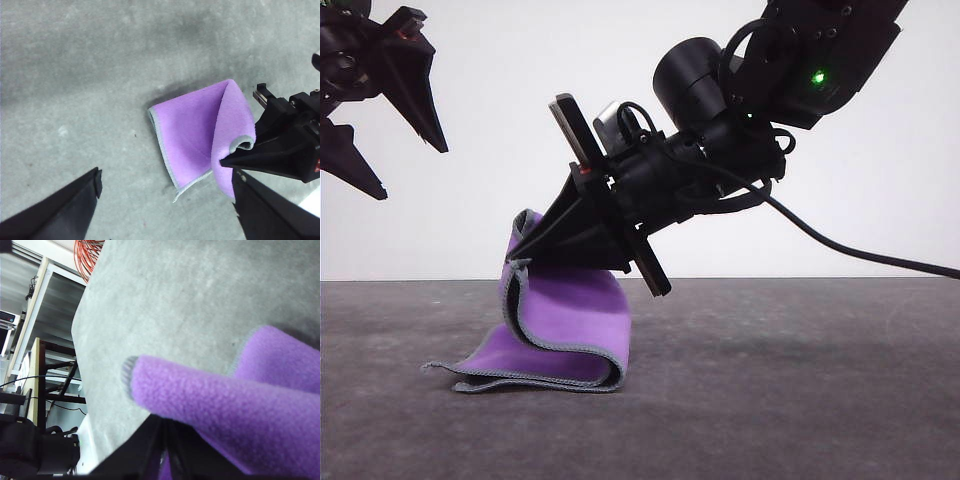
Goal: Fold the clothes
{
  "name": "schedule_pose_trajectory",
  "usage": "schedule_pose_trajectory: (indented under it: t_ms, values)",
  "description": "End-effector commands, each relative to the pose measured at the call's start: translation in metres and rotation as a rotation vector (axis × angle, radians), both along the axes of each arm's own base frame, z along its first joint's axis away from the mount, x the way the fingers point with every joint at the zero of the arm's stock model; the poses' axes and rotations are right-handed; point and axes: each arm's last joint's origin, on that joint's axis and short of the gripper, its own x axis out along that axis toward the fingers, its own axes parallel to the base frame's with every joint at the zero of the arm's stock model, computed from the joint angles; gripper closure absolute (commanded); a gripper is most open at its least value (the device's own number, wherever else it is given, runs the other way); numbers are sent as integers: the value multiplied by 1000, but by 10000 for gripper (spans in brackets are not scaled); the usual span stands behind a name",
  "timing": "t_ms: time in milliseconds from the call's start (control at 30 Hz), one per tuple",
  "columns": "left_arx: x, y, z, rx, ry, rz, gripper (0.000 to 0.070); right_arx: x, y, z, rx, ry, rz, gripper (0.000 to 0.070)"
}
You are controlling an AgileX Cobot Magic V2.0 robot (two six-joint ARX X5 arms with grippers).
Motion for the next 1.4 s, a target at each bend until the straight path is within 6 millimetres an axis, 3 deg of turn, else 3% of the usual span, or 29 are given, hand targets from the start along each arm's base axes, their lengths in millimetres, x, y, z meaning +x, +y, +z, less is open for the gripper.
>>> schedule_pose_trajectory:
  t_ms: [0,67,100,300,433,633,867,1100,1367]
  values:
    - [3,-1,3,1,-12,-3,188,2,6,-1,10,-1,12,518]
    - [3,-1,3,1,-12,-4,188,1,7,0,23,-2,28,392]
    - [3,-1,3,1,-12,-4,188,1,7,0,25,-1,32,373]
    - [3,-1,3,2,-12,-5,188,1,6,1,24,-30,45,363]
    - [3,-1,3,3,-16,-10,188,3,-9,5,-34,-64,46,363]
    - [3,1,3,6,-23,-16,188,-2,-54,27,-336,-199,-60,363]
    - [4,4,3,7,-23,-5,188,-16,-117,74,-718,-381,-267,363]
    - [4,8,2,8,-24,4,189,-31,-181,109,-754,-414,-465,363]
    - [4,11,2,8,-24,14,189,-37,-227,119,-704,-375,-529,363]
